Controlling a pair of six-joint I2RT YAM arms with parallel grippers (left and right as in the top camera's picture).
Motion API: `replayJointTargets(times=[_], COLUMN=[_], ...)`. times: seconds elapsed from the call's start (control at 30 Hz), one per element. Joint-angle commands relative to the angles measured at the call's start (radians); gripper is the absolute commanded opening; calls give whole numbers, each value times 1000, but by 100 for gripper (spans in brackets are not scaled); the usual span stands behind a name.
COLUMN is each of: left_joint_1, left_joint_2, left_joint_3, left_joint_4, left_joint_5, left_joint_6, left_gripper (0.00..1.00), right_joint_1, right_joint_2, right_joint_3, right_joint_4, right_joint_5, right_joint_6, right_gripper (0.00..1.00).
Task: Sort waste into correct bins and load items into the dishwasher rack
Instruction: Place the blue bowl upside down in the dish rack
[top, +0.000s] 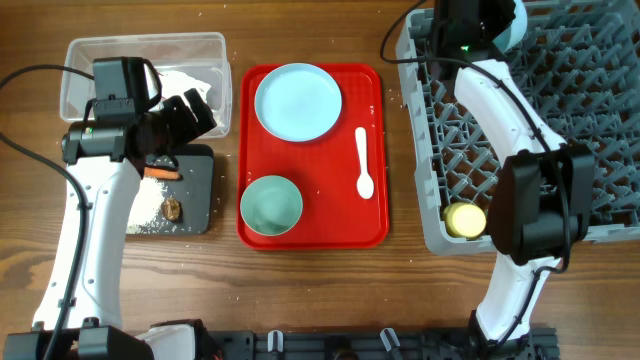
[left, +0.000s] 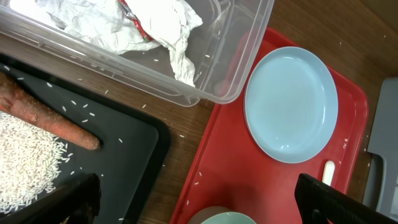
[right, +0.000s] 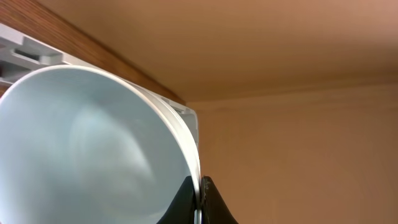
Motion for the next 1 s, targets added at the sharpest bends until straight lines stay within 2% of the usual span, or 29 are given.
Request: replayJointTargets(times=[0.0, 0.23, 0.57, 0.73, 0.83, 0.9, 0.93, 0.97], left_joint_1=[5, 5, 5, 5, 5, 5, 5, 5], left_joint_2=[3, 3, 3, 3, 3, 3, 3, 3], left_joint_3=[8, 8, 8, 8, 8, 8, 8, 8], left_joint_4=[2, 2, 2, 2, 2, 2, 2, 2], left_joint_5=[-10, -10, -10, -10, -10, -10, -10, -10], left_joint_6=[-9, -9, -9, -9, -9, -9, -9, -9], left_gripper=[100, 100, 100, 100, 100, 100, 100, 100], right_joint_1=[0, -25, -15, 51, 102, 140, 157, 164], right_joint_2=[29, 32, 86, 86, 86, 86, 86, 86], right_joint_3=[4, -10, -10, -10, -10, -10, -10, -10], right_joint_4=[-47, -47, -55, -205, -238, -238, -237, -236], right_joint_5=[-72, -77, -4, 32, 47, 75, 78, 78], right_joint_6=[32, 132, 126, 124, 124, 124, 124, 124], right_gripper=[4, 4, 5, 6, 38, 52, 100, 100])
